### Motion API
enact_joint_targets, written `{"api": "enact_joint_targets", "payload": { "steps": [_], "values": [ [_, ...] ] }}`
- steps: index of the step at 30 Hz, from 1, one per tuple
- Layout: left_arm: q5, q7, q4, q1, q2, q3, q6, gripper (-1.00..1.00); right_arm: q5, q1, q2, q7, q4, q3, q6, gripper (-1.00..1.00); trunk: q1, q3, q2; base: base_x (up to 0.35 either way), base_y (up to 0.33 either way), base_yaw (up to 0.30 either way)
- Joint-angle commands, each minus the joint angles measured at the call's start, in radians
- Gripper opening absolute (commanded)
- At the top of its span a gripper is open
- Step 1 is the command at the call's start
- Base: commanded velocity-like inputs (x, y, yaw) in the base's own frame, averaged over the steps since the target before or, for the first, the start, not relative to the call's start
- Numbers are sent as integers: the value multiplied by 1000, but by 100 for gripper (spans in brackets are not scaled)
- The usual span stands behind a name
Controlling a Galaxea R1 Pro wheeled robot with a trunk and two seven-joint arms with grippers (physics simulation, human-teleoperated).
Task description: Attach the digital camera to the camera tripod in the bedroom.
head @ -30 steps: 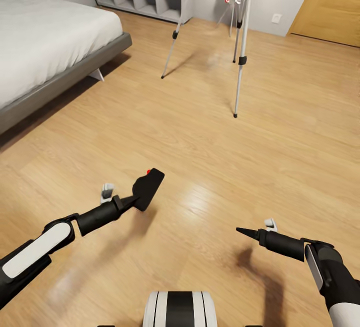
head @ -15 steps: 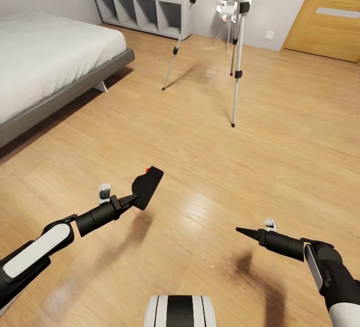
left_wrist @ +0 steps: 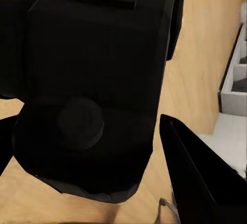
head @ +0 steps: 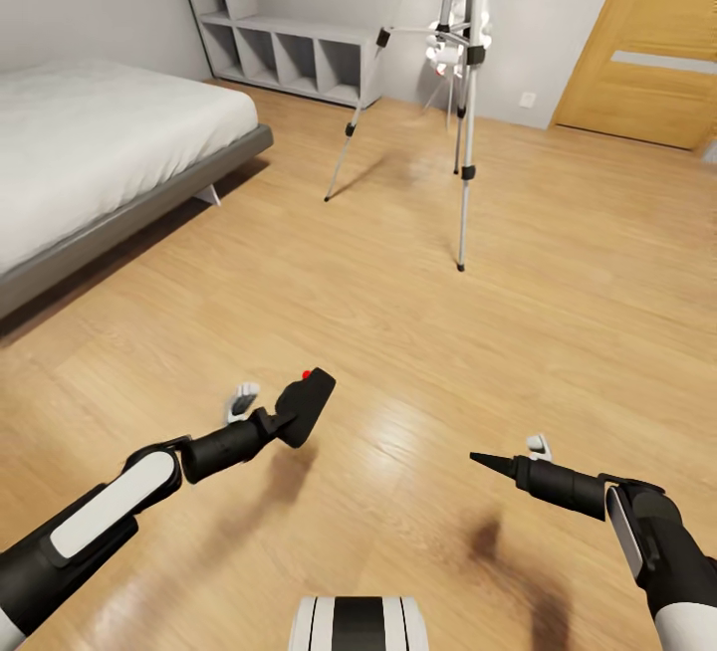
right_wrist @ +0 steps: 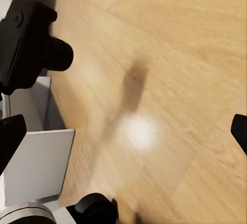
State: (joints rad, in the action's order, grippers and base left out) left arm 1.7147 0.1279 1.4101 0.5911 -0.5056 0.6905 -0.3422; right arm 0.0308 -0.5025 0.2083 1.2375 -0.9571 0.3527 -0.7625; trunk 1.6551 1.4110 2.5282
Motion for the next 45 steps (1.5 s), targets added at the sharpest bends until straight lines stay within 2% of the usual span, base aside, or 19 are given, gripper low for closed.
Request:
{"api": "enact_joint_targets", "payload": {
  "steps": [1, 3, 5, 7, 12, 14, 21, 29, 36, 42, 43, 45],
  "values": [
    [8, 33, 3, 1, 9, 1, 0, -100, 3, 0, 0, 2, 0, 1, -9, 100, -1, -3, 0, 0, 0, 0],
    [-1, 101, 11, 1, 37, -1, 0, -100, 3, -1, 0, 3, 0, 1, -9, 100, -1, -11, 0, 0, 0, 0],
    [-10, 131, 16, 1, 54, -1, 0, -100, 3, -1, 0, 3, 0, 1, -9, 100, -2, -19, -1, 0, 0, 0],
    [-40, 163, 30, 1, 74, -4, 0, -100, 3, -1, 1, 4, 0, 2, -9, 100, -3, -27, -1, 0, 0, 0],
    [-57, 163, 34, 1, 81, -5, 1, -100, 4, -1, 2, 13, -11, 2, -14, 100, -6, -46, -3, 0, 0, 0],
    [-59, 158, 35, 1, 82, -5, 2, -100, 3, -1, 1, 22, -44, 2, -37, 100, -6, -54, -3, 0, 0, 0],
    [-61, 155, 35, 1, 81, -5, 3, -100, -3, -1, 0, 29, -84, 3, -105, 100, -10, -81, -5, 0, 0, 0],
    [-53, 144, 42, 0, 75, -5, 3, -100, -4, -1, -7, 22, -83, 2, -113, 100, -13, -112, -7, 0, 0, 0],
    [-49, 91, 42, 0, 71, -6, 3, -100, -6, 0, -12, -7, -83, 2, -113, 100, -16, -139, -8, 0, 0, 0],
    [-26, -34, 29, 1, 31, -6, 3, -100, -4, -1, -14, -97, -84, 3, -119, 100, -19, -162, -10, 0, 0, 0],
    [-8, -89, 20, 1, 15, -6, 3, -100, -4, -1, -14, -126, -84, 4, -127, 100, -19, -166, -10, 0, 0, 0],
    [12, -147, 8, 1, 0, -6, 3, -100, -3, -1, -15, -151, -86, 4, -140, 100, -20, -173, -10, 0, 0, 0]
  ]
}}
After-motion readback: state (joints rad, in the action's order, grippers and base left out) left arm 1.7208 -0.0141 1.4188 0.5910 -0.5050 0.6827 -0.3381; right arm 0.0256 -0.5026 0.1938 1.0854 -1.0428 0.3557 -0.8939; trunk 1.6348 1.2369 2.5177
